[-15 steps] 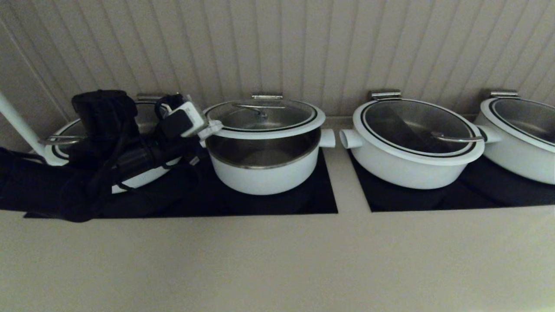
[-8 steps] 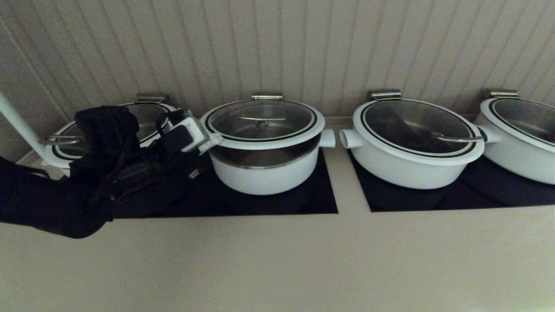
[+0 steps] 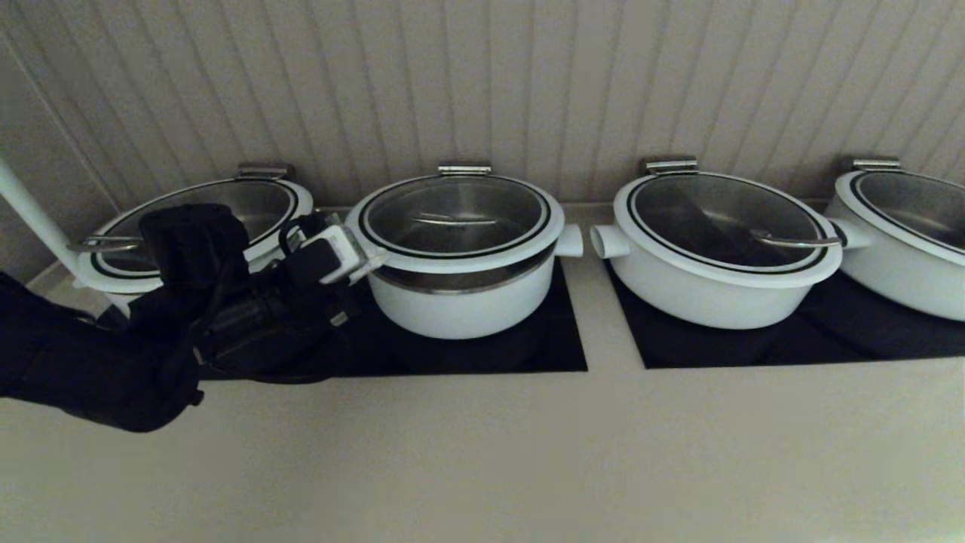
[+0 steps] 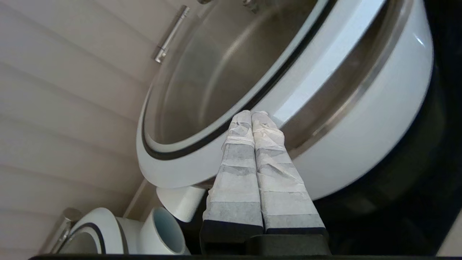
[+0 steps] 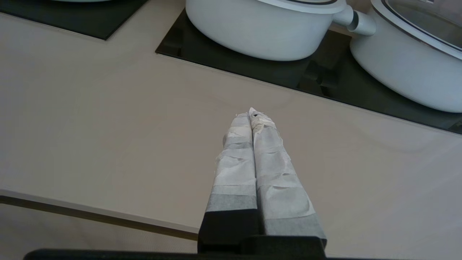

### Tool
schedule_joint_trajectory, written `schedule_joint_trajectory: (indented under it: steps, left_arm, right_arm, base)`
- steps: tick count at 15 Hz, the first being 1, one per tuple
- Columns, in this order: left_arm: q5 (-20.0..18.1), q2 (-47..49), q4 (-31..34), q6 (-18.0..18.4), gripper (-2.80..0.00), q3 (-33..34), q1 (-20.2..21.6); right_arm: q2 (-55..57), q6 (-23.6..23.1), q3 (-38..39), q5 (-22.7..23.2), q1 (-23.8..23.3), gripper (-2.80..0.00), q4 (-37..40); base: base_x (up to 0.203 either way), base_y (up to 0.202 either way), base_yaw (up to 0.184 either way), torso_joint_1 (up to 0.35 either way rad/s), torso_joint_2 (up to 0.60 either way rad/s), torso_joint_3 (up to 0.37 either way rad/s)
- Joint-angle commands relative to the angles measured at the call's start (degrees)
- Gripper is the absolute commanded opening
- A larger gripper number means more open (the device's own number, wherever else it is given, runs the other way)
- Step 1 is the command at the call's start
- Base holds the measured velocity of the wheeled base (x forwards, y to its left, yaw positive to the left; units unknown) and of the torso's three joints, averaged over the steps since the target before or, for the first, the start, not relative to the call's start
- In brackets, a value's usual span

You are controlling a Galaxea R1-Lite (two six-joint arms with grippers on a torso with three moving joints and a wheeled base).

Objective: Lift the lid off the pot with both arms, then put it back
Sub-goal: Close the pot lid

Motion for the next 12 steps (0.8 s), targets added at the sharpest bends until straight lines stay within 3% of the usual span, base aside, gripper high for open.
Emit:
schedule_joint_trajectory:
  steps: [1,12]
  left_arm:
    - [-0.1,1.5,-1.2,0.2,-2.80,0.1,0.0]
    - [-0.1,5.8,-5.8,0.3,-2.80,3.8,0.0]
  right_arm:
    - [0.1,-0.1,0.0,0.1,0.0,-2.80,0.0]
    - [0.1,-0.1,0.0,0.1,0.0,-2.80,0.0]
  base:
    - [0.000,0.000,0.000,0.000,0.00,0.000]
    - [0.000,0.000,0.000,0.000,0.00,0.000]
